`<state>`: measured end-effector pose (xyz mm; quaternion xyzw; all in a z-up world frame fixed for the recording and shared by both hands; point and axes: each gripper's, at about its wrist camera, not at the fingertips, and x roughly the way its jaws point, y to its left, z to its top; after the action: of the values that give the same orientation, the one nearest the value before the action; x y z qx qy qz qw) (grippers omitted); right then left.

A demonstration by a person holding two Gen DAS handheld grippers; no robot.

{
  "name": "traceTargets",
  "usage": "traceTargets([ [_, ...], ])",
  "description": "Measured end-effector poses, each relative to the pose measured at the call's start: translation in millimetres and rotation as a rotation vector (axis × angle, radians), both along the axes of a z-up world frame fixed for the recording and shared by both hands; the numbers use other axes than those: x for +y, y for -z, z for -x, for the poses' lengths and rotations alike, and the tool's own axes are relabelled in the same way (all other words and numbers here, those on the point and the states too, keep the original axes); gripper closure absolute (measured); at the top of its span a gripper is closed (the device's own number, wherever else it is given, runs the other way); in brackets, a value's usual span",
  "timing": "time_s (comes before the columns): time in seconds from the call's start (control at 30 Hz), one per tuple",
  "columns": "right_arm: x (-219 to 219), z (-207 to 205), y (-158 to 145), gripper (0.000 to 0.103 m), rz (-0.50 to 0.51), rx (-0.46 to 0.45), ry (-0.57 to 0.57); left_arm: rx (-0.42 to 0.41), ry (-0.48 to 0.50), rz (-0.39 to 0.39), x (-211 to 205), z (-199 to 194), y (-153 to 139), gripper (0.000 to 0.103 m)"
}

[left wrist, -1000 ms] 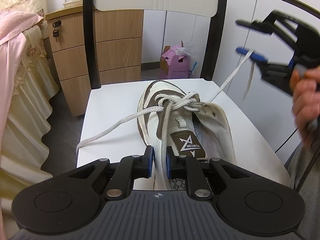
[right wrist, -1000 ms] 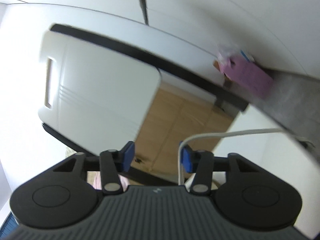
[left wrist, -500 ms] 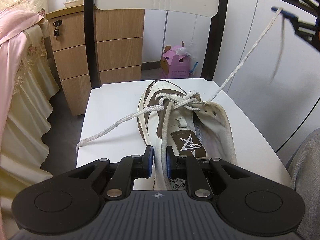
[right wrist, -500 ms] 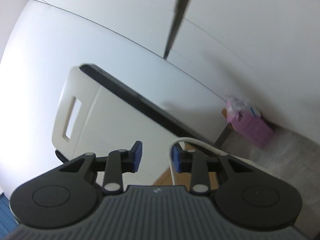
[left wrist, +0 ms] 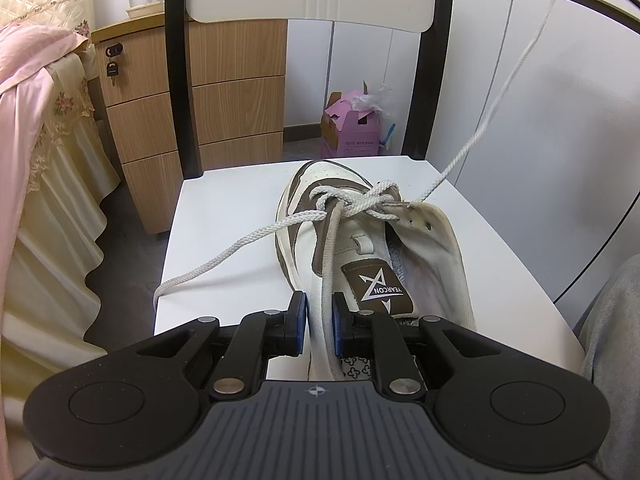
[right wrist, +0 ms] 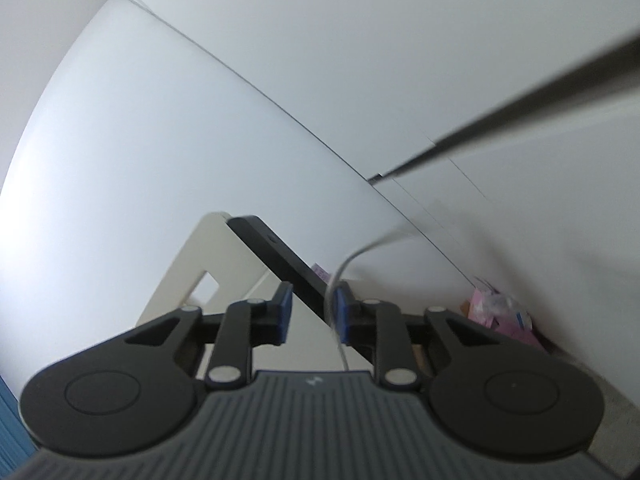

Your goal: Lace up shoes with both hands

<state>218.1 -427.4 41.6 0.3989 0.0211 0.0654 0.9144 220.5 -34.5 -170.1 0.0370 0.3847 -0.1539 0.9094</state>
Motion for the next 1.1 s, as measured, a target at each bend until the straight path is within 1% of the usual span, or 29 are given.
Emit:
traceTargets([
  [0.03,0.4,-0.1,-3.3,0.091,0.005,-0.003,-0.003,0.000,0.000,-0.001,0.0,0.0,0.1,0.086],
  [0.07,1.2,0.0,-6.1,0.099,0.012,-0.008,-0.010,0.000,0.000,-0.001,-0.1,0.1,0.2,0.086],
  [0.2,12.4,3.9,-14.9,0.100,0.074,-0.025,-0.047,0.002,0.003,-0.003,-0.3,-0.3,-0.4,0.086],
  [0.33,30.0,9.0,-7.5,0.100,0.106,-0.002,-0.108,0.006,0.007,0.000,0.5,-0.4,-1.6,0.084],
  [0.37,37.4,11.0,-4.9,0.100,0.133,0.011,-0.127,0.010,0.005,0.000,1.2,-0.4,-2.6,0.078],
  [0.4,46.8,13.0,-2.4,0.100,0.178,0.021,-0.149,0.008,-0.003,0.005,2.9,-0.3,-5.1,0.075],
  [0.47,70.0,16.7,4.4,0.100,0.279,0.050,-0.210,-0.007,-0.017,0.025,7.9,1.4,-12.8,0.054],
  [0.53,95.3,16.7,14.1,0.100,0.363,0.082,-0.275,-0.039,-0.011,0.067,14.2,5.9,-24.5,0.053],
  [0.6,120.6,20.4,28.8,0.100,0.438,0.119,-0.337,-0.099,0.030,0.137,18.4,15.6,-38.9,0.050],
  [0.63,131.8,23.0,36.2,0.100,0.460,0.133,-0.369,-0.132,0.052,0.173,20.3,20.7,-46.2,0.042],
  [0.67,142.7,25.0,43.3,0.100,0.478,0.147,-0.401,-0.183,0.094,0.195,18.7,27.9,-51.5,0.035],
  [0.7,153.1,24.5,49.1,0.100,0.485,0.162,-0.431,-0.242,0.143,0.213,15.6,36.1,-56.0,0.024],
  [0.73,164.2,22.5,54.8,0.100,0.492,0.181,-0.462,-0.301,0.192,0.230,12.6,44.2,-60.5,0.019],
  [0.77,174.5,21.2,60.2,0.100,0.498,0.198,-0.493,-0.351,0.225,0.226,7.1,50.7,-62.4,0.019],
  [0.8,182.6,21.7,64.8,0.100,0.497,0.214,-0.520,-0.366,0.231,0.214,2.2,53.1,-61.9,0.019],
  [0.9,201.4,24.7,74.1,0.100,0.495,0.267,-0.593,-0.378,0.226,0.191,-7.8,55.7,-59.2,0.025],
  [1.03,218.8,28.3,72.0,0.100,0.500,0.329,-0.670,-0.399,0.216,0.209,-7.0,56.7,-59.3,0.047],
  [1.07,222.6,27.5,72.3,0.100,0.506,0.345,-0.684,-0.404,0.213,0.214,-6.8,56.9,-59.4,0.058],
  [1.1,225.4,28.7,72.9,0.100,0.514,0.353,-0.697,-0.409,0.210,0.219,-6.5,57.2,-59.4,0.066],
])
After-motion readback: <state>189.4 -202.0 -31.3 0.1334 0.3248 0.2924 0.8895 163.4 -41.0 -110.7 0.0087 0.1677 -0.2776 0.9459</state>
